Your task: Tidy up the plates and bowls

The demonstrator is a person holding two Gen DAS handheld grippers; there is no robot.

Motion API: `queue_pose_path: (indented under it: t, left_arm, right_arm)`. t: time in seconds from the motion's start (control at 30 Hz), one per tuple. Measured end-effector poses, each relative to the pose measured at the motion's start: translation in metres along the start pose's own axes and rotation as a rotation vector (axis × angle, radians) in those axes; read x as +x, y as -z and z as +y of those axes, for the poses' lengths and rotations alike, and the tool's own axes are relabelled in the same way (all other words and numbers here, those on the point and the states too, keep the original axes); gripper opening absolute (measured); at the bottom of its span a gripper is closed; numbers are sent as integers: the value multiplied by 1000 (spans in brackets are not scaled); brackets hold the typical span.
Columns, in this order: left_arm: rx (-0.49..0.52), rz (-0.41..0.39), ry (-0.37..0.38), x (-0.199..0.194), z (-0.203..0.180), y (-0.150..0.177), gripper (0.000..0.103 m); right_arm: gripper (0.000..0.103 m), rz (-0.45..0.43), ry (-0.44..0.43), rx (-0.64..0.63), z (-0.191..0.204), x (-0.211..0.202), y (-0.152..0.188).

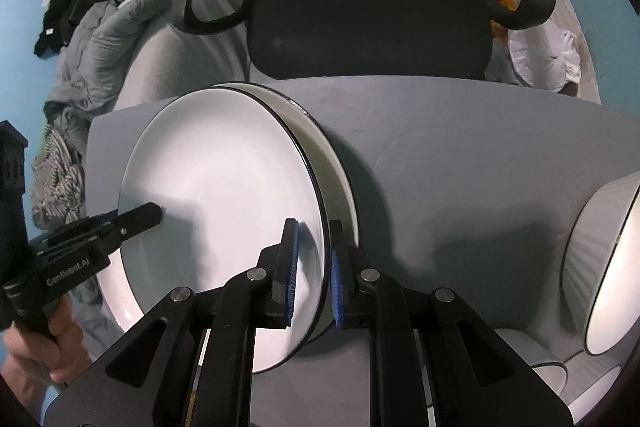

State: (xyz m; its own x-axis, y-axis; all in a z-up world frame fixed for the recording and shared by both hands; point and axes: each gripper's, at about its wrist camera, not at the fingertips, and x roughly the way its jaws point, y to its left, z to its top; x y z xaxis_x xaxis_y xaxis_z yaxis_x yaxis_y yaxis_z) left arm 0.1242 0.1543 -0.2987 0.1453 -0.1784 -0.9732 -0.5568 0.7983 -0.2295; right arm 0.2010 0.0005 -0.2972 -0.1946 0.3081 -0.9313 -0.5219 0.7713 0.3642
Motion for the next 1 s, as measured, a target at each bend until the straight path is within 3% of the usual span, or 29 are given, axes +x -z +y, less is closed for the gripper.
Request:
queue_pose_path:
  t: [0.23,0.43,0.63,0.7,1.0]
  left_arm:
    - [-17,19,4,1,0,-3,23]
    - [7,-3,-21,-6,-3,-3,27]
    - [5,-12,-27,-15,-1,5,34]
    - [2,-22,-23,-18,1,9,34]
    - [-8,-83,-29,-37,12,34,38]
  right_arm:
    - [24,50,51,-3,9,1,-8]
    - [46,97,82,-3,22,0,-14]
    - [52,106,186,-43,36,-2,-14]
    - [60,95,249,-66,40,-2,-13]
    - [60,40,347,-139,53,-7,-7]
